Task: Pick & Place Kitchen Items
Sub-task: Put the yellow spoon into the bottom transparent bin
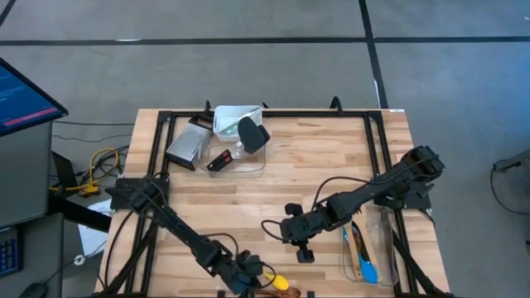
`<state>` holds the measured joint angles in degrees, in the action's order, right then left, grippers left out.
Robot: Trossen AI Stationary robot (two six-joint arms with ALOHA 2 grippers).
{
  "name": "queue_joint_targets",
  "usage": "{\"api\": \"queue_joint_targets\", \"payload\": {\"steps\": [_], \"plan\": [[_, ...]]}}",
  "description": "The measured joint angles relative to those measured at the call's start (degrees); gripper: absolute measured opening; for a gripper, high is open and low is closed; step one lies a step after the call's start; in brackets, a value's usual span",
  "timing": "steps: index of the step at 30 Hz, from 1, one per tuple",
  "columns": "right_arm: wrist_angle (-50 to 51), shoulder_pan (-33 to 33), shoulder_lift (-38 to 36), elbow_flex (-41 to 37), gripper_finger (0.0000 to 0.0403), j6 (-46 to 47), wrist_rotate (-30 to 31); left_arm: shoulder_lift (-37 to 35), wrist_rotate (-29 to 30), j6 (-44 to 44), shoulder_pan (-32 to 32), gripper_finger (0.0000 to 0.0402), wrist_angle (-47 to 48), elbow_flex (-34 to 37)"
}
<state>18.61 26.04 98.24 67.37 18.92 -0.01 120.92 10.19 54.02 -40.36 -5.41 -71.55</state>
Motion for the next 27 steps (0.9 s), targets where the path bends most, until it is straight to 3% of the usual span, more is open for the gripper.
{"api": "queue_joint_targets", "payload": {"steps": [10,14,18,21,27], "plan": [[0.6,0.0,0.0,0.0,0.0,0.0,0.0,1.0,19.8,-2.4,2.7,0.0001,0.5,0.1],[1.3,0.1,0.0,0.0,0.0,0.0,0.0,1.6,16.7,-2.8,4.3,0.0001,0.7,0.1],[3.5,0.1,0.0,0.0,0.0,0.0,0.0,-2.5,15.4,-7.4,4.2,0.0001,0.6,0.1],[4.1,0.1,0.0,0.0,0.0,0.0,0.0,-6.3,9.9,-8.6,4.2,0.0001,0.1,-0.1],[4.1,0.3,0.0,0.0,0.0,0.1,0.0,-5.8,5.5,-2.0,2.1,0.0001,3.3,0.0]]}}
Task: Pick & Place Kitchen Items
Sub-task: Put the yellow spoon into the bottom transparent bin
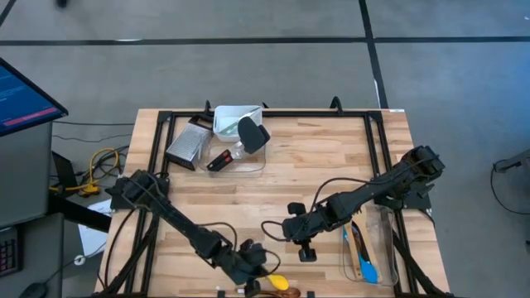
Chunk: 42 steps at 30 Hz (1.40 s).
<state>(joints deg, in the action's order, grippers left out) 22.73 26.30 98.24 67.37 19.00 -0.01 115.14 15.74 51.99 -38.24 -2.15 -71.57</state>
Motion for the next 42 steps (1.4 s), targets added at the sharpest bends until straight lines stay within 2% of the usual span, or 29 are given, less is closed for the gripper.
{"api": "queue_joint_targets", "payload": {"steps": [6,15,20,26,42], "plan": [[0.2,0.3,0.0,0.0,0.0,-0.1,0.0,3.3,-4.2,8.4,-1.7,0.0001,1.0,0.1],[0.2,0.2,0.0,0.0,0.0,-0.1,0.0,6.4,-3.6,11.9,-0.8,0.0001,1.5,-0.2],[0.4,0.2,0.0,0.0,0.0,-1.1,0.0,7.8,2.8,12.5,-0.1,0.0001,1.2,-0.3],[0.4,0.2,0.0,0.0,0.0,-1.6,0.0,8.1,12.1,9.1,2.2,0.0001,2.4,-0.2],[0.6,0.3,0.0,0.0,0.0,-1.5,0.0,8.0,15.7,-0.7,9.2,0.0001,2.7,3.4]]}}
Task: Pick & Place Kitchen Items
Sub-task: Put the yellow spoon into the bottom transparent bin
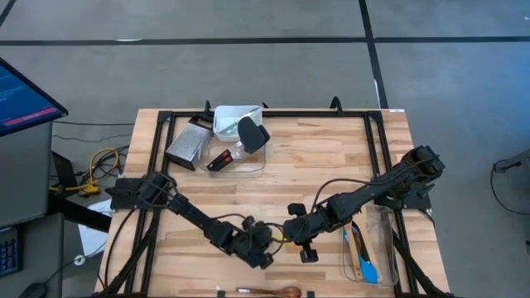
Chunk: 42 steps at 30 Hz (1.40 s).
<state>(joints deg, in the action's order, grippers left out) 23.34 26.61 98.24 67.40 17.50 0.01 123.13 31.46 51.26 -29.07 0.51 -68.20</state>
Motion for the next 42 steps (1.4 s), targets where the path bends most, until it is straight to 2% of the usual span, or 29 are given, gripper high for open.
{"api": "queue_joint_targets", "payload": {"steps": [13,16,20,23,26,33,38,42], "plan": [[0.2,0.0,0.0,0.0,0.0,0.0,0.0,-1.4,2.5,-7.9,5.5,0.0001,-1.5,0.3],[1.5,-0.2,0.0,0.0,0.0,-0.1,0.0,-4.4,2.6,-10.9,5.2,0.0001,0.6,0.8],[3.7,-0.2,0.0,0.0,0.0,-1.0,0.0,-10.5,2.6,-14.2,4.8,0.0001,-1.2,1.2],[6.6,-0.2,-0.8,0.0,0.0,-1.0,0.0,-13.9,2.5,-15.1,4.4,0.0001,-0.4,4.4],[8.0,-0.2,-2.1,0.0,0.0,-1.9,0.1,-18.2,2.3,-14.3,4.3,0.0001,-1.1,8.8],[7.8,-1.7,-6.0,0.0,0.0,-11.8,-0.4,-24.6,2.4,-2.6,1.9,0.0001,-1.6,19.8],[5.9,-7.5,-7.5,-1.4,0.0,-17.9,-7.8,-27.0,2.2,0.1,-0.5,0.0001,-1.5,21.9],[5.0,-12.6,-7.0,-3.4,0.0,-17.6,-8.3,-27.5,2.2,0.1,-0.9,0.0001,-1.9,21.8]]}}
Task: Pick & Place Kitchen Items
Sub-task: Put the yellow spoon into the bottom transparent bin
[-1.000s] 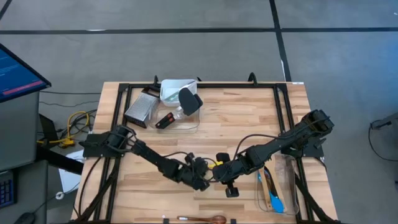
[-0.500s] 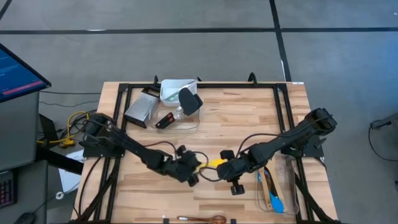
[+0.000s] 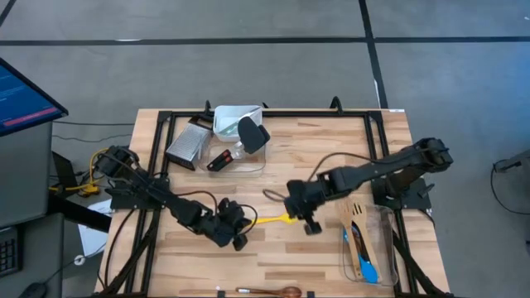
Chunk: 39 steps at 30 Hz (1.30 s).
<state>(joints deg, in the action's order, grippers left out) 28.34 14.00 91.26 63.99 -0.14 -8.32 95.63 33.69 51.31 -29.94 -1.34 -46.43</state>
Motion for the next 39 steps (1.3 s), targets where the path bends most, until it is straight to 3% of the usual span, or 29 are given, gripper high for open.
{"api": "queue_joint_targets", "payload": {"steps": [6,15,19,39], "plan": [[-5.7,-4.4,0.2,-6.2,0.0,0.3,-0.1,0.0,0.1,-1.6,0.4,0.0001,0.0,0.1],[-18.5,-5.3,-0.2,-14.7,0.0,6.7,-0.2,0.0,-1.7,-2.9,0.7,0.0001,0.0,1.9],[-20.1,-5.0,-0.2,-15.3,0.0,10.2,1.7,0.0,-5.5,-0.6,1.6,0.0001,0.1,4.1],[-22.0,-4.8,-0.2,-15.3,0.0,10.1,5.6,0.0,-10.1,0.2,4.3,0.0002,-4.3,5.4]]}}
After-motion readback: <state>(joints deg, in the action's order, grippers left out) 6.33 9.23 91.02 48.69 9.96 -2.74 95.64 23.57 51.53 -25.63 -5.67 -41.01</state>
